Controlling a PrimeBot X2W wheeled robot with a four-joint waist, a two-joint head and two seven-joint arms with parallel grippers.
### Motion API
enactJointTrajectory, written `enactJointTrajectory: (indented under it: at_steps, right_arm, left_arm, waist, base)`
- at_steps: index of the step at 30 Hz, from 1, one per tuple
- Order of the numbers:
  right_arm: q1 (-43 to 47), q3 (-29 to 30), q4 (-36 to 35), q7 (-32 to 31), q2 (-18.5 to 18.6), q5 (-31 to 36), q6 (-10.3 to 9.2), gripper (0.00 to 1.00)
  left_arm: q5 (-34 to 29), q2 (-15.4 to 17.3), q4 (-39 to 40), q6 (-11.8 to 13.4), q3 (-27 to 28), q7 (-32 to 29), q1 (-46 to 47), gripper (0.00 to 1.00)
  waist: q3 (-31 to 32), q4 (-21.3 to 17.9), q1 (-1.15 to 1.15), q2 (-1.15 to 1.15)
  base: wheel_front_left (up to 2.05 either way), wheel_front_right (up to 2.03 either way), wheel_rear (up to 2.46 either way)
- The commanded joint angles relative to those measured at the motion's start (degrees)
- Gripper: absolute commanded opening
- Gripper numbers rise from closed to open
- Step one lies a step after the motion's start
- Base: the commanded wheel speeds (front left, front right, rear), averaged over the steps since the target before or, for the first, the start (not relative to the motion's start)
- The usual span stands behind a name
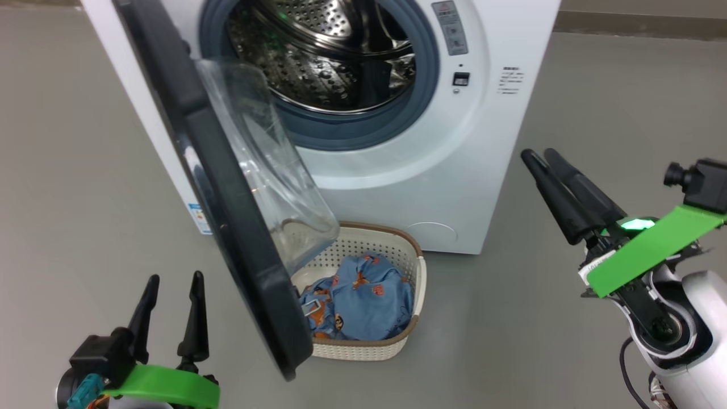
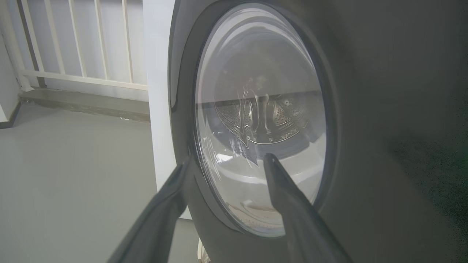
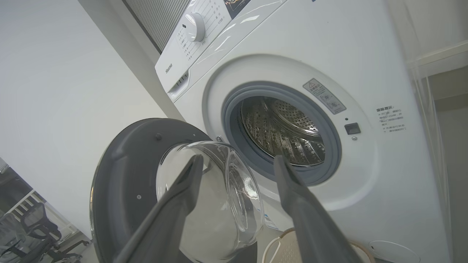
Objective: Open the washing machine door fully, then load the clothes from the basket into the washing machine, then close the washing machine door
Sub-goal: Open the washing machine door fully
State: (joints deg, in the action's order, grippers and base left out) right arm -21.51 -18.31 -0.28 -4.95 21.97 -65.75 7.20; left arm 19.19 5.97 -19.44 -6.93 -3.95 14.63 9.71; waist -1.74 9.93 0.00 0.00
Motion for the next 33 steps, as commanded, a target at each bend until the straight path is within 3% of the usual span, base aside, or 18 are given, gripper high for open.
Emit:
enactJointTrajectory:
  at_steps: [1,12,18,33]
  right_arm:
    - [1.1,-0.7,-0.5,3.4,1.3,3.4,0.29,1.00]
    - [7.2,2.2,7.7,17.7,0.4,17.0,0.29,1.00]
    - [9.9,3.8,11.2,19.4,-1.6,22.6,0.29,1.00]
    - [11.1,4.4,15.2,19.9,-3.3,26.8,0.29,1.00]
  left_arm:
    - [0.4,1.4,1.9,0.6,1.8,0.4,1.3,1.00]
    - [0.8,1.7,3.1,1.4,1.6,0.1,0.1,1.00]
    - [1.2,1.9,3.7,1.5,1.5,0.0,0.0,1.00]
    - [1.6,2.1,3.3,1.8,0.9,0.1,0.0,1.00]
  waist:
    - [0.1,-2.0,0.00,0.00]
    - [0.5,-3.7,0.00,0.00]
    - [0.0,-4.2,0.00,0.00]
    - [0.2,-5.5,0.00,0.00]
  base:
    - [0.00,0.00,0.00]
    - [0.00,0.00,0.00]
    - [0.00,0.00,0.00]
    - [0.00,0.00,0.00]
